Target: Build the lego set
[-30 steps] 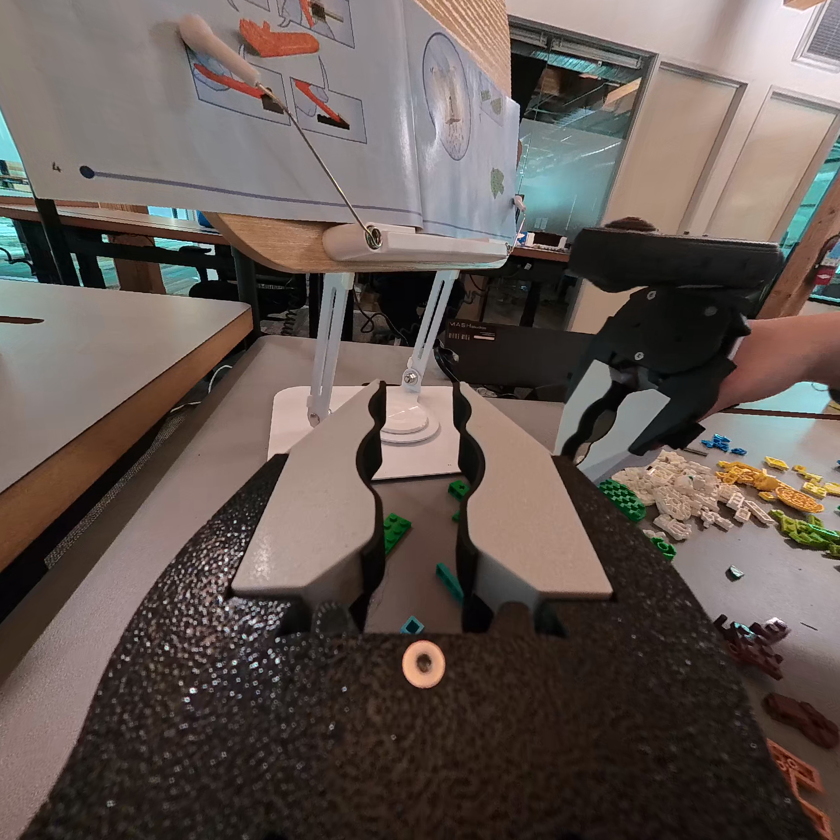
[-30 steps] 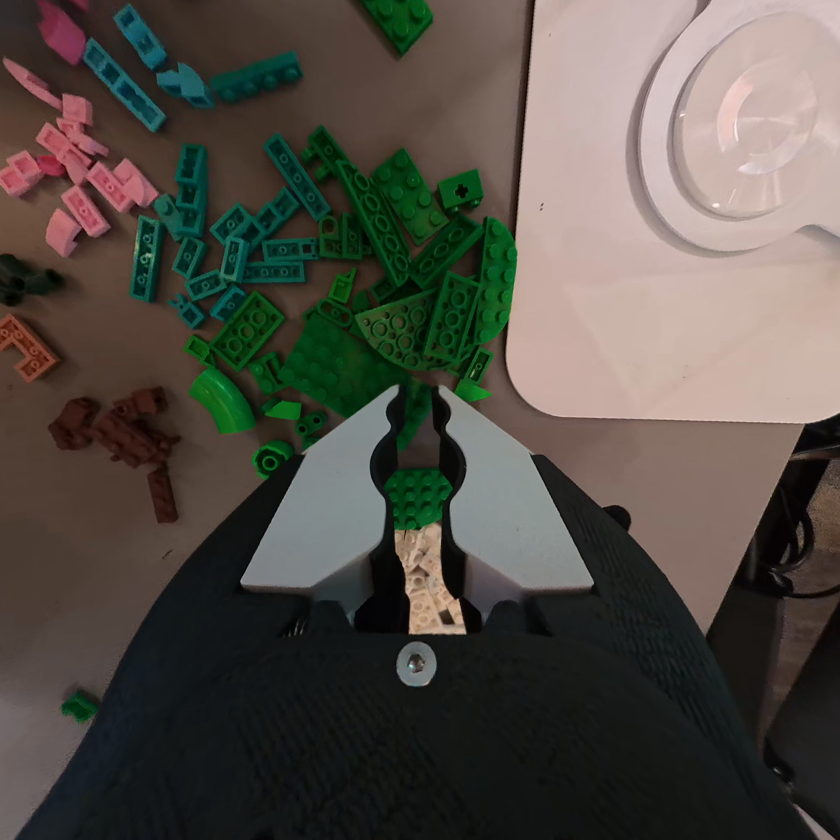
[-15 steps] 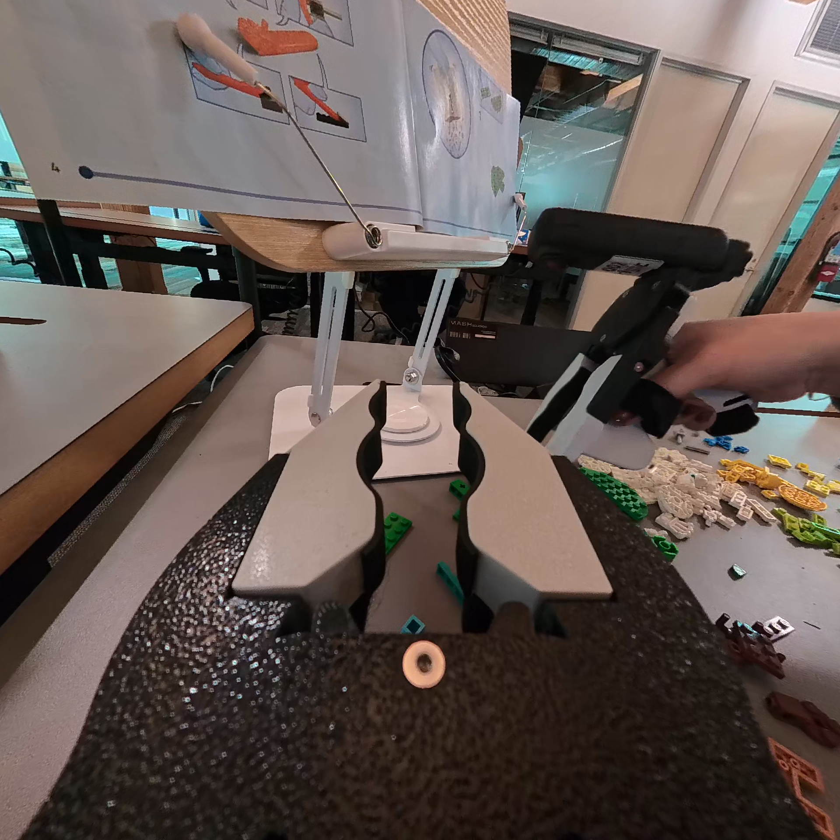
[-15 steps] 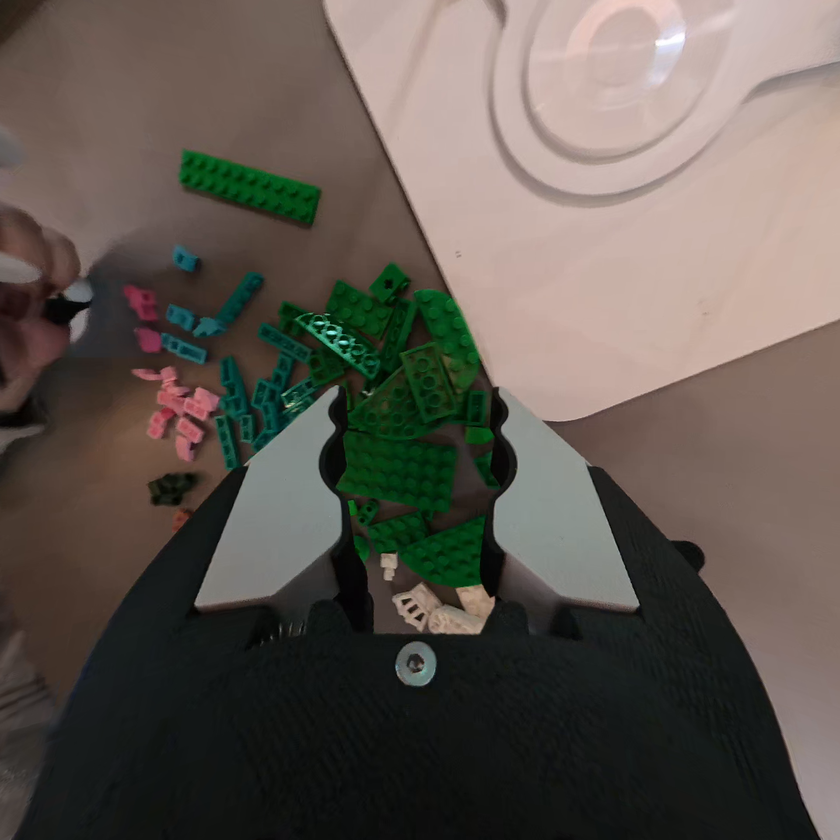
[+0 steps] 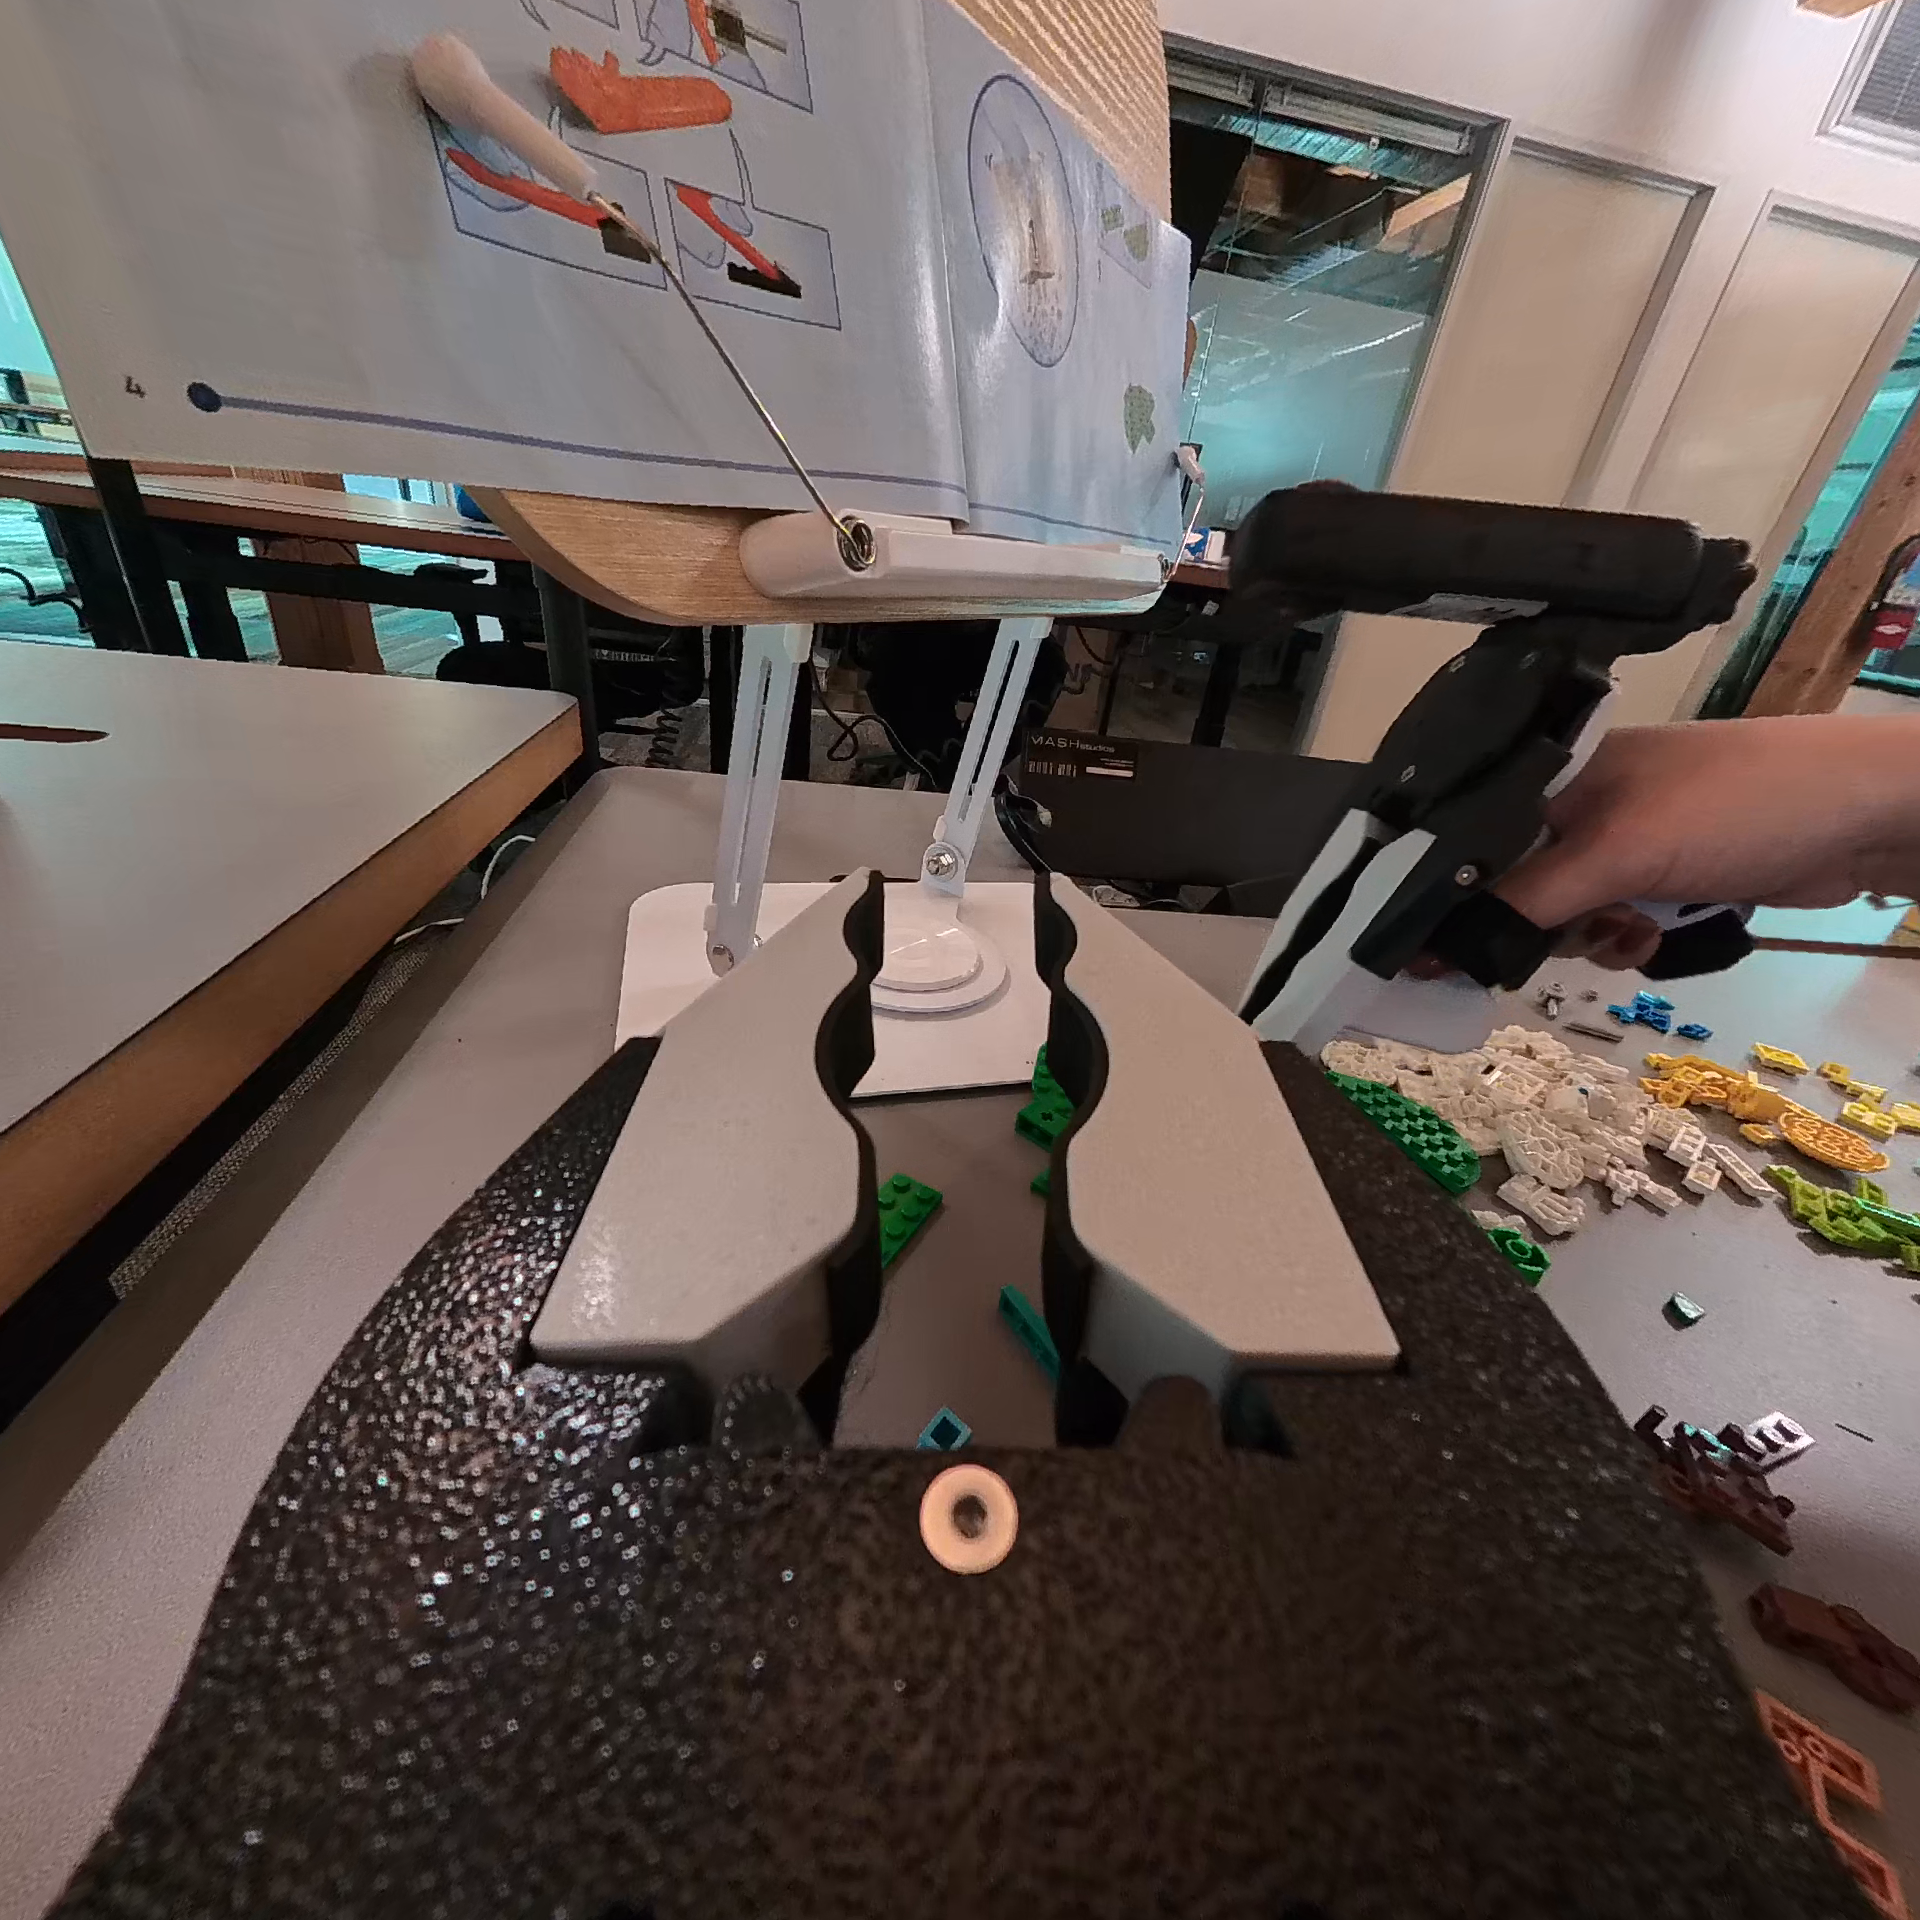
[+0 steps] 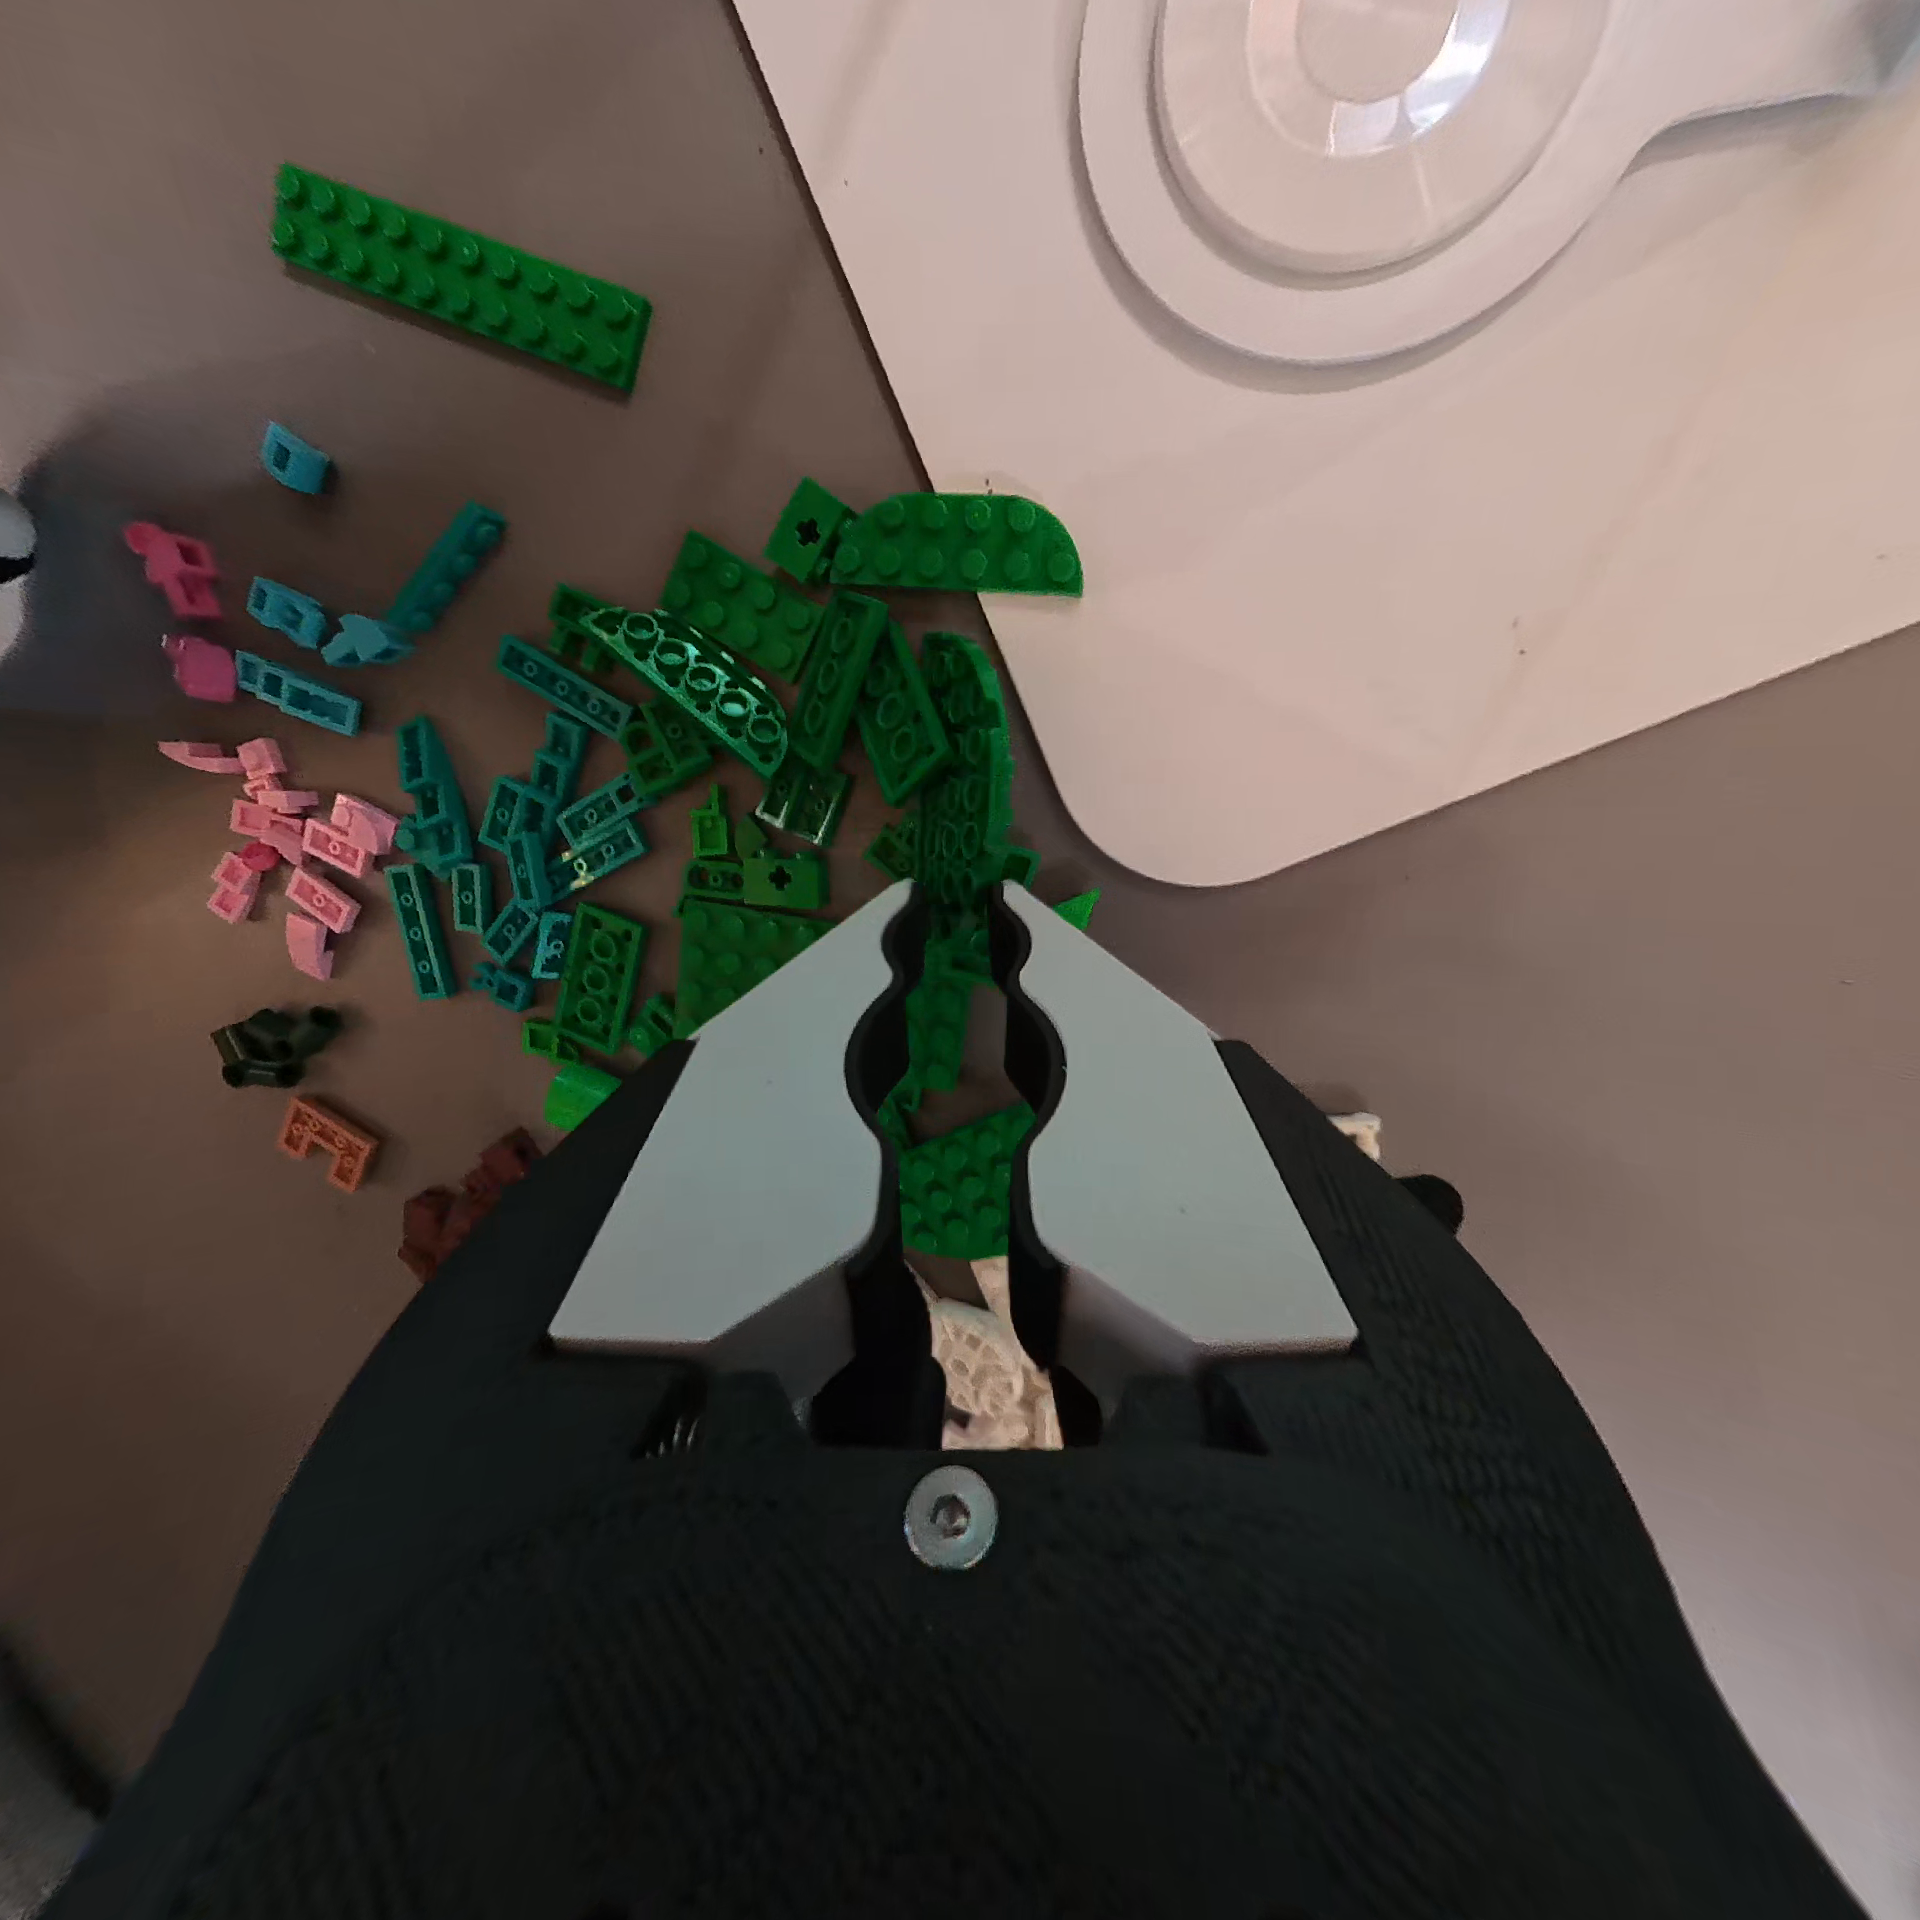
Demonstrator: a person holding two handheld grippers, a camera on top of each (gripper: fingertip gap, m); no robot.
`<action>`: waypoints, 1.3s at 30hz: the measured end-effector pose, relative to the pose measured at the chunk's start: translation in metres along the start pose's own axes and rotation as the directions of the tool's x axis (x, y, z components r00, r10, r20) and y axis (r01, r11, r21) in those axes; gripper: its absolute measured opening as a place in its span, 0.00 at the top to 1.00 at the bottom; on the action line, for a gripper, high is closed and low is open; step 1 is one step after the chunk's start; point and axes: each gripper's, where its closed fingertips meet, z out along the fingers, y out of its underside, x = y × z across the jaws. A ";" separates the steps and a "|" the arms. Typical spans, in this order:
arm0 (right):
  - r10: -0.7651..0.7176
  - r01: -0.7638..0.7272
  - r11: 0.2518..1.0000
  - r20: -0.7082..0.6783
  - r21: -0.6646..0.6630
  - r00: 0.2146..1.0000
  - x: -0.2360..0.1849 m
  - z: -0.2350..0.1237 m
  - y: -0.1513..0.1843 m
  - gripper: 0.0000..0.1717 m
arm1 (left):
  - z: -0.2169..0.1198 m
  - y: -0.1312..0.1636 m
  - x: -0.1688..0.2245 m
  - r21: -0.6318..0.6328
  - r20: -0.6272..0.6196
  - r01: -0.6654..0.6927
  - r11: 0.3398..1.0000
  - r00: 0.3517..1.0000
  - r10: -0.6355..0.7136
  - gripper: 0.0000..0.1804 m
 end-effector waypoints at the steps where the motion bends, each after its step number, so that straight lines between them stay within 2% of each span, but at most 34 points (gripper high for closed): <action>1: -0.001 0.001 1.000 -0.001 0.005 1.000 0.001 -0.003 0.001 0.96 | 0.000 0.000 0.000 0.000 0.000 0.000 1.000 1.000 0.000 0.85; 8: -0.003 0.003 0.999 0.004 0.032 1.000 0.007 -0.018 0.011 0.98 | 0.000 0.000 0.000 0.001 0.003 0.001 1.000 1.000 -0.001 0.86; 16: -0.032 0.042 0.995 -0.102 0.088 0.994 0.020 -0.040 0.016 0.98 | 0.000 0.000 -0.001 0.003 0.005 0.007 1.000 1.000 -0.007 0.86; 19: -0.030 0.035 0.995 -0.056 0.094 0.998 0.009 -0.043 0.022 0.98 | 0.000 -0.001 -0.001 0.004 0.005 0.007 1.000 1.000 -0.007 0.86; 24: 0.018 -0.028 0.997 0.139 0.068 0.990 -0.021 -0.040 0.035 0.98 | 0.000 -0.001 -0.001 0.004 0.006 0.007 1.000 1.000 -0.007 0.86; 32: 0.029 -0.032 0.999 0.162 0.014 0.986 -0.022 -0.028 0.045 0.97 | -0.001 -0.001 -0.002 0.007 0.012 0.004 1.000 1.000 -0.004 0.86; 36: -0.062 0.061 0.998 0.045 0.027 0.997 -0.010 -0.028 0.035 0.83 | -0.001 -0.002 -0.005 0.014 0.023 0.006 1.000 1.000 -0.006 0.86; 39: -0.253 0.246 0.963 0.052 0.109 0.966 -0.029 -0.027 0.011 0.82 | -0.002 -0.002 -0.006 0.016 0.028 0.006 1.000 1.000 -0.007 0.86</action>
